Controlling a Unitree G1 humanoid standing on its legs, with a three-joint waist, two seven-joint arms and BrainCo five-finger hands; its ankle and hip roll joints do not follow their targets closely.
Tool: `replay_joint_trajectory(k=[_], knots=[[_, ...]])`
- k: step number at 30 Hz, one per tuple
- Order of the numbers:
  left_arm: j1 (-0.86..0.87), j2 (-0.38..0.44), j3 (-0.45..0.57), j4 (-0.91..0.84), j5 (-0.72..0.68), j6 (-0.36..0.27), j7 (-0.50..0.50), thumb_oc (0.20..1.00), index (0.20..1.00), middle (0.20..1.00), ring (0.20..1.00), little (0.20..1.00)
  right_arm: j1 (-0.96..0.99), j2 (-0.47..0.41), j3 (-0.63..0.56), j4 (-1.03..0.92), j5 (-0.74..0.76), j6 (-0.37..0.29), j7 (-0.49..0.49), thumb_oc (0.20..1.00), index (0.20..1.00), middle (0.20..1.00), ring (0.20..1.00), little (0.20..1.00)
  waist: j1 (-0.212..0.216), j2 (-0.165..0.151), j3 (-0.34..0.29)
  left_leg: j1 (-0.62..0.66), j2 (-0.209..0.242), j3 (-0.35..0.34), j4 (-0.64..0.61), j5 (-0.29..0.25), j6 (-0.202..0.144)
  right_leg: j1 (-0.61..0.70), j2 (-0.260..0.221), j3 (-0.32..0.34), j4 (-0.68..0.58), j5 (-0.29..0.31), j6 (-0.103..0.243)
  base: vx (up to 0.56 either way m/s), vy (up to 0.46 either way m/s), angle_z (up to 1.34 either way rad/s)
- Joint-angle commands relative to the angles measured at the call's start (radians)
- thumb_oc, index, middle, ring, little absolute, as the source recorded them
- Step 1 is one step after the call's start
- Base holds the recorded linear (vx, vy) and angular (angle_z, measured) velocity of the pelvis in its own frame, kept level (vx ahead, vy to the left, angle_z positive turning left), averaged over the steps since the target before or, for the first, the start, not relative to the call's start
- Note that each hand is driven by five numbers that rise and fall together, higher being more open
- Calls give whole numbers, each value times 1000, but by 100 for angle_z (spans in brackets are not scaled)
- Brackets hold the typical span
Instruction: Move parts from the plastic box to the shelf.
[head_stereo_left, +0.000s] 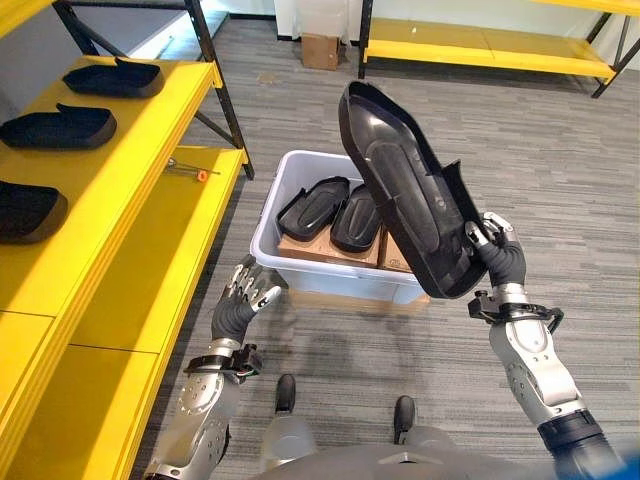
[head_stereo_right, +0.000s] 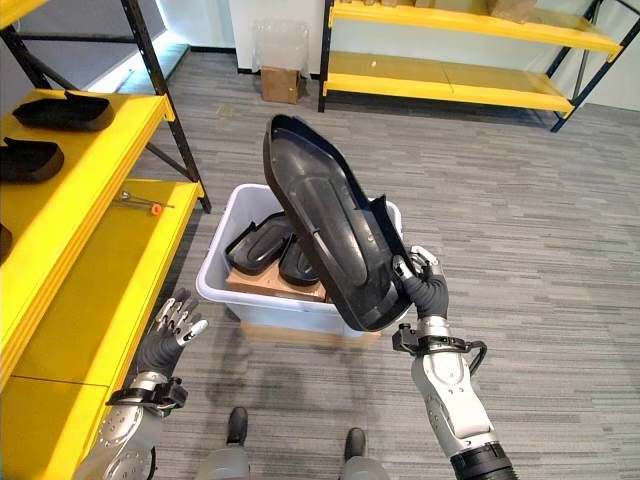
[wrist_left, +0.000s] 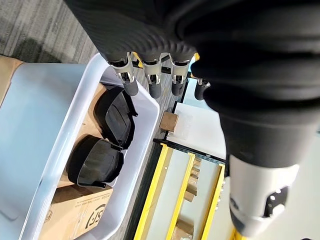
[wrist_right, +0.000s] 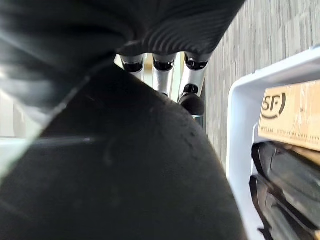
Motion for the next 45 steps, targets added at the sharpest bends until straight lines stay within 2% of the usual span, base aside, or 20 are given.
replay_joint_trajectory(k=[1,3,5,8,9,10,12,18,21,23,24,27,30,32,34,36,37,41,43,45], knots=[[-16,19,24,-10,-20,-39,-22,1000,1000,1000,1000,1000,-110,10,-24,-92,38,-58,20,200,200,200,200,200,36,2,-24,65,75,-17,16,-35,-25,-139,-61,-18,276,-134,51,-43,-96,8],[-12,11,27,-8,-28,-44,-23,1000,1000,1000,1000,1000,-121,4,-18,-87,43,-60,26,200,200,200,200,200,44,5,-24,58,85,-29,14,-14,-31,-136,-48,-30,274,-140,44,-64,-110,21],[-22,-13,16,13,-43,-37,-21,1000,1000,1000,1000,1000,-129,-11,-21,-80,53,-66,18,200,200,200,200,200,74,15,-17,-13,90,-73,12,81,-57,-118,-38,-93,258,-152,24,-145,-120,41],[-39,-21,7,26,-36,-33,-21,1000,1000,1000,1000,1000,-112,-24,-37,-86,40,-64,16,200,200,200,200,200,68,11,-8,-47,74,-53,24,94,-41,-86,-62,-142,236,-142,23,-90,-29,100],[-69,-21,-1,51,-13,-29,-18,1000,1000,1000,1000,1000,-90,-34,-56,-91,20,-64,4,200,200,200,200,200,37,-1,0,-63,97,115,88,74,-14,-62,-90,-194,224,-131,15,-112,37,121],[-81,-18,-1,49,2,-30,-17,1000,1000,1000,1000,1000,-87,-35,-58,-91,5,-62,-6,200,200,200,200,200,28,-6,1,-56,116,197,123,51,-6,-54,-104,-219,221,-126,16,-94,100,130],[-84,-19,-1,43,8,-32,-19,1000,1000,1000,1000,1000,-82,-28,-52,-85,4,-56,-9,200,200,200,200,200,28,-5,-1,-50,120,209,141,41,-11,-39,-116,-231,208,-119,20,12,116,104],[-124,-12,2,43,8,-28,-14,1000,1000,1000,1000,1000,-44,14,-70,-111,1,-33,6,200,200,200,200,200,41,-21,-19,-83,28,189,233,-76,24,36,-228,-263,190,-46,73,116,239,49],[-128,18,19,17,37,-37,-14,1000,1000,1000,1000,1000,-67,34,-56,-110,-16,-27,17,200,200,200,200,200,79,-59,-24,-129,-27,189,316,-154,54,58,-298,-286,180,26,104,101,274,44],[-122,25,32,5,36,-41,-10,1000,1000,1000,1000,1000,-80,49,-51,-105,-21,-27,12,200,200,200,200,200,100,-76,-25,-146,-69,179,337,-193,80,66,-337,-299,183,80,121,130,364,44],[-117,33,46,8,55,-37,1,1000,1000,1000,1000,1000,-73,64,-51,-110,-30,-19,8,200,200,200,200,200,116,-89,-31,-152,-158,159,333,-229,137,58,-416,-306,261,222,126,120,314,51],[-113,35,59,5,77,-38,11,1000,1000,1000,1000,1000,-79,74,-49,-105,-28,-20,7,200,200,200,200,200,115,-76,-28,-127,-189,154,309,-233,161,19,-436,-281,341,272,119,118,335,79],[-118,47,73,12,106,-42,15,1000,1000,1000,1000,1000,-51,78,-59,-120,-9,-28,22,200,200,200,200,200,89,-49,-34,-83,-223,105,237,-214,179,-50,-337,-145,390,205,88,142,268,53],[-130,36,71,32,113,-42,22,1000,1000,1000,1000,1000,-24,73,-76,-129,24,-37,35,200,200,200,200,200,49,-28,-33,-35,-235,59,190,-207,183,-133,-191,-43,400,39,41,262,227,44],[-140,23,63,35,110,-36,16,1000,1000,1000,1000,1000,-17,69,-82,-130,28,-39,37,200,200,200,200,200,26,-20,-17,4,-247,21,177,-210,184,-202,-122,4,405,-16,19,253,127,90],[-151,15,51,37,107,-36,8,1000,1000,1000,1000,1000,0,67,-88,-143,44,-48,48,200,200,200,200,200,-1,-28,2,39,-272,-17,166,-221,184,-248,-72,37,331,-22,18,226,9,84],[-161,7,36,45,114,-35,-4,1000,1000,1000,1000,1000,10,66,-93,-142,39,-50,50,200,200,200,200,200,-29,-34,15,71,-290,-61,157,-236,183,-280,-30,99,251,3,28,148,-43,80],[-163,-1,16,46,115,-36,-20,1000,1000,1000,1000,1000,33,64,-103,-152,40,-47,62,200,200,200,200,200,-65,-45,25,99,-318,-129,156,-248,179,-289,-14,181,168,58,47,204,-76,114],[-146,-8,10,35,110,-42,-34,1000,1000,1000,1000,1000,44,67,-106,-147,53,-47,74,200,200,200,200,200,-83,-59,16,131,-327,-187,155,-269,178,-288,-9,277,147,117,73,281,-177,91],[-141,-9,10,38,106,-43,-37,1000,1000,1000,1000,1000,50,68,-109,-145,63,-48,80,200,200,200,200,200,-81,-66,9,140,-325,-192,154,-278,175,-268,-6,281,132,100,72,157,-126,55]])
